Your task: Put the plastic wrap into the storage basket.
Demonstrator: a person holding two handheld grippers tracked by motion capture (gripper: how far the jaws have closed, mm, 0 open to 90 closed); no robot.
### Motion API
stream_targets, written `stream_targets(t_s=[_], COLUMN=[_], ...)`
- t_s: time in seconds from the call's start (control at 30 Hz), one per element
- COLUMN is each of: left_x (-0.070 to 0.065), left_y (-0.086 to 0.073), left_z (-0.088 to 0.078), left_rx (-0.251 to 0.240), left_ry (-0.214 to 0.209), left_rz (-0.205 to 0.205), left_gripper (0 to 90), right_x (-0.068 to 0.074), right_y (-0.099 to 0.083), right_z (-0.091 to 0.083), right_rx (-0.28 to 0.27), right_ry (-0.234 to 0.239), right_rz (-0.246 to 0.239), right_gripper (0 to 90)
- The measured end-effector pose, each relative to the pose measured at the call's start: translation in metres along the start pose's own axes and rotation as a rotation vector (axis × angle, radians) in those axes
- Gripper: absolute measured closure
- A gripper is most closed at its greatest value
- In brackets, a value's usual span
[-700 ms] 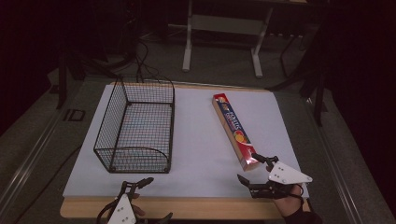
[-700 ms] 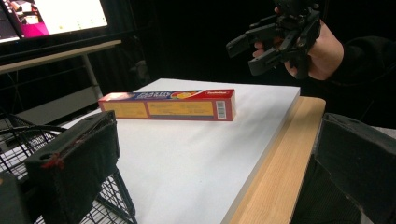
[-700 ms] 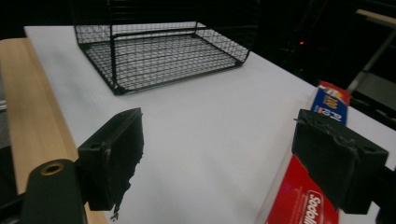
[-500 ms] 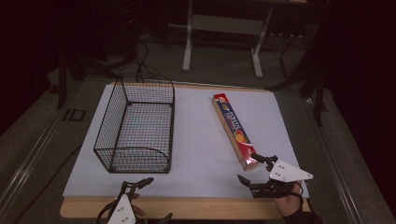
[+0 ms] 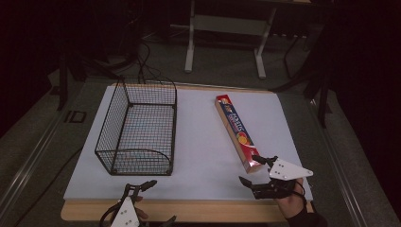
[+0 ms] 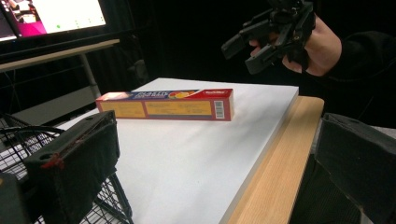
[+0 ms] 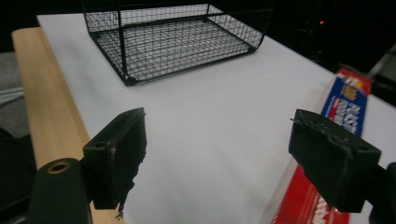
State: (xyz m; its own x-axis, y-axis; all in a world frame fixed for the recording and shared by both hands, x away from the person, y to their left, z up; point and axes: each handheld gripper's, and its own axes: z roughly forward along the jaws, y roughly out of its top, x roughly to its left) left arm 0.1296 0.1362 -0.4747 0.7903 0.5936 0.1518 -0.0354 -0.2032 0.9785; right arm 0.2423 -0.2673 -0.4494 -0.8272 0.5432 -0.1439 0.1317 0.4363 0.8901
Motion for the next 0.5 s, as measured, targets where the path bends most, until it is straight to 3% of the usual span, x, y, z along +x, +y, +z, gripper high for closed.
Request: stream_targets(t_s=[0.37, 0.5], left_x=[0.000, 0.000], left_y=[0.000, 0.000], left_z=[0.002, 0.001], left_rx=[0.009, 0.010], left_ry=[0.002, 0.003], left_rz=[0.005, 0.005], left_gripper=[0.4, 0.4], right_x=[-0.010, -0.016], right_y=[0.023, 0.031], right_z=[0.011, 0.018], right_rx=[0.010, 0.007], right_ry=[-0.029, -0.085], right_rz=[-0.012, -0.027], right_gripper=[14.7, 14.1])
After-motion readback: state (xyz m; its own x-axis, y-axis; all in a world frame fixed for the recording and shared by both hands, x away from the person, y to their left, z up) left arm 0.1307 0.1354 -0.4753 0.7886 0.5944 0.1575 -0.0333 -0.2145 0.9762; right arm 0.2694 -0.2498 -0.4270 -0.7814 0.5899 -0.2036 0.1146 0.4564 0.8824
